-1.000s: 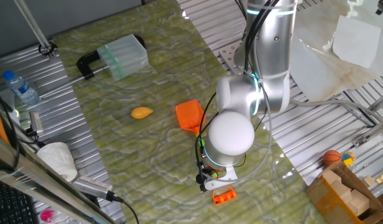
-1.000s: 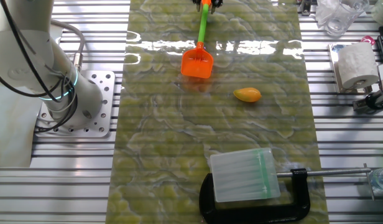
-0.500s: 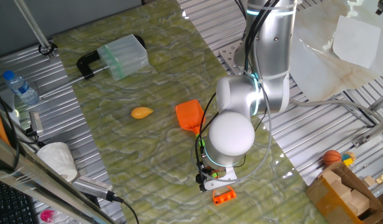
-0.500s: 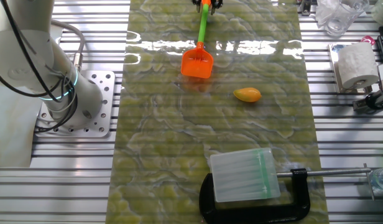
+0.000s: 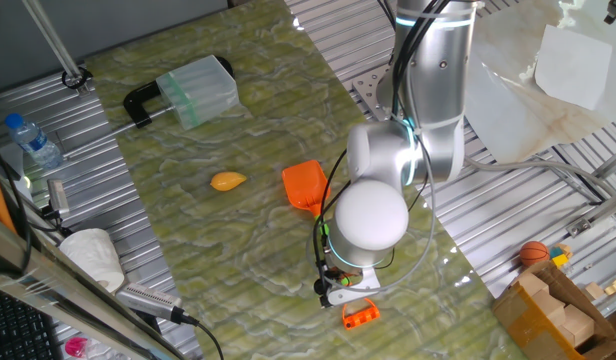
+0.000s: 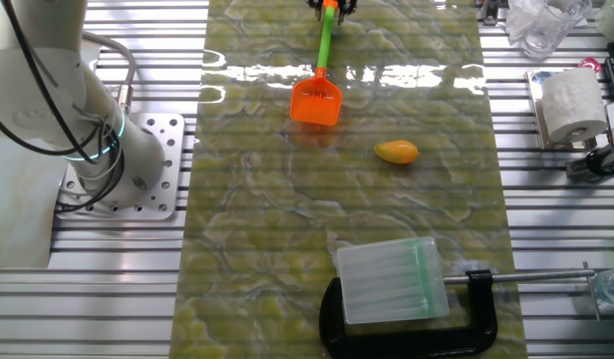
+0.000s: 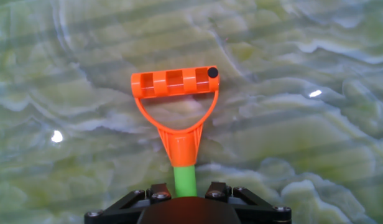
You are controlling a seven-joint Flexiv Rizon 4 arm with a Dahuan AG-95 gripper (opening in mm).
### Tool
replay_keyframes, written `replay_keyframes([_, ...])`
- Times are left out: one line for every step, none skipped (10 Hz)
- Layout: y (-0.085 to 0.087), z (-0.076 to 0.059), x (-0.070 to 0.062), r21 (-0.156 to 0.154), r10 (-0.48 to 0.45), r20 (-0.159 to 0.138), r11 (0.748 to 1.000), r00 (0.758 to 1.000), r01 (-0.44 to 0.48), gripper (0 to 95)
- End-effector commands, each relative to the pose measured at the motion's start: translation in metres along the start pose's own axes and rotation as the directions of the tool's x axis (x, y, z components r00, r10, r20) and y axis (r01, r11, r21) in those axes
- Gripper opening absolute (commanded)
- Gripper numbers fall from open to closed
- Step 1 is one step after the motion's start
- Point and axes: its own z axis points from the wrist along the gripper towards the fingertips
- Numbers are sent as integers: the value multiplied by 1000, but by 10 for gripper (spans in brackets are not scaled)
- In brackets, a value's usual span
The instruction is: Use a shovel to scoop up an object
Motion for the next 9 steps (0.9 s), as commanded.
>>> replay_keyframes([0,1,0,1,0,0,1000,1000,0,190])
replay_keyframes([0,1,0,1,1,0,1000,1000,-1,190])
replay_keyframes([-1,2,0,1,1,1,1000,1000,-1,190])
replay_keyframes([-1,2,0,2,0,5,1000,1000,0,190])
replay_keyframes([-1,2,0,2,1,4,1000,1000,-1,190])
replay_keyframes([-1,2,0,3,2,3,1000,1000,-2,190])
replay_keyframes([-1,3,0,5,2,2,1000,1000,-2,190])
replay_keyframes([-1,4,0,6,2,7,1000,1000,-2,190])
replay_keyframes([-1,4,0,6,5,8,1000,1000,-5,0])
